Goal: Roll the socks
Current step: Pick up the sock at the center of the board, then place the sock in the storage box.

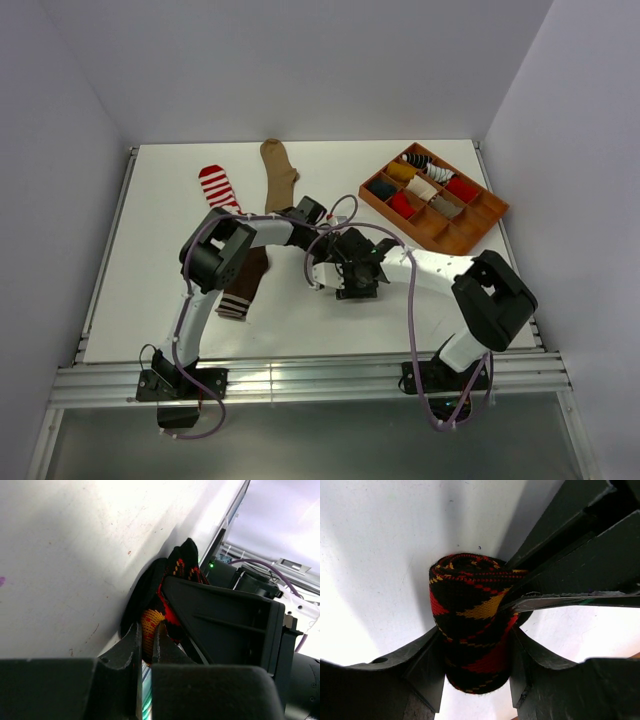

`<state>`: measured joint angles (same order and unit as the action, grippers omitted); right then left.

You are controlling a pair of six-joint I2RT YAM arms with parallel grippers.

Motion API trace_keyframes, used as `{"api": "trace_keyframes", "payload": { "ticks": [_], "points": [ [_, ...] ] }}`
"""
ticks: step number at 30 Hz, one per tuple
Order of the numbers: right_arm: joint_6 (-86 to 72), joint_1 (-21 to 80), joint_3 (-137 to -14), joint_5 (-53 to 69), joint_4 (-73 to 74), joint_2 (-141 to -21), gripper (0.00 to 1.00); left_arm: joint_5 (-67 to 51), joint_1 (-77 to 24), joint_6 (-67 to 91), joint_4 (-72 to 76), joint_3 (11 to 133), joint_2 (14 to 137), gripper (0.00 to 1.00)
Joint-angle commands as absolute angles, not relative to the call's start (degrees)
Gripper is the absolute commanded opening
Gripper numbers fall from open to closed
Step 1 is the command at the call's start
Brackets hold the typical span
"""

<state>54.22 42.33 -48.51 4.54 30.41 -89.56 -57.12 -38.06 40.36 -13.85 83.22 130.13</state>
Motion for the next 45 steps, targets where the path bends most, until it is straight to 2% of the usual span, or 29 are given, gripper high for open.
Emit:
{"api": "trace_keyframes", "payload": {
  "ticks": [1,3,4,5,8,16,30,35,45],
  "points": [
    [51.3,42.5,-46.8,10.0,33.1,-94.4,0.11,-55.3,-38.6,42.3,-8.4,81.7,130.7,0.1],
    [50.7,41.9,-47.3,10.8,33.5,-94.4,0.08,-55.0,-38.1,43.4,-5.9,80.2,129.6,0.12],
    [50.5,41.2,-48.1,11.4,34.2,-94.6,0.02,-55.2,-38.0,43.9,-4.7,79.5,129.2,0.15],
    [49.9,40.8,-48.4,11.7,34.4,-94.7,0.0,-55.3,-37.5,45.0,-3.5,78.1,128.6,0.16],
    [48.8,39.1,-49.6,12.8,35.1,-95.1,0.0,-55.2,-36.7,47.1,1.3,75.9,126.2,0.21],
    [45.8,35.6,-53.4,16.3,36.0,-95.9,0.0,-52.2,-32.6,52.0,10.7,69.9,119.2,0.24],
    [44.6,28.0,-59.9,21.4,41.2,-99.2,0.0,-54.0,-28.4,52.9,15.6,68.6,112.4,0.3],
    [44.3,26.1,-61.7,23.8,42.4,-99.3,0.0,-51.9,-28.3,52.1,14.3,69.2,111.0,0.28],
    [43.7,14.9,-76.9,30.1,52.3,-101.9,0.0,-50.4,-27.5,52.5,14.4,68.0,106.1,0.29]
  ]
}}
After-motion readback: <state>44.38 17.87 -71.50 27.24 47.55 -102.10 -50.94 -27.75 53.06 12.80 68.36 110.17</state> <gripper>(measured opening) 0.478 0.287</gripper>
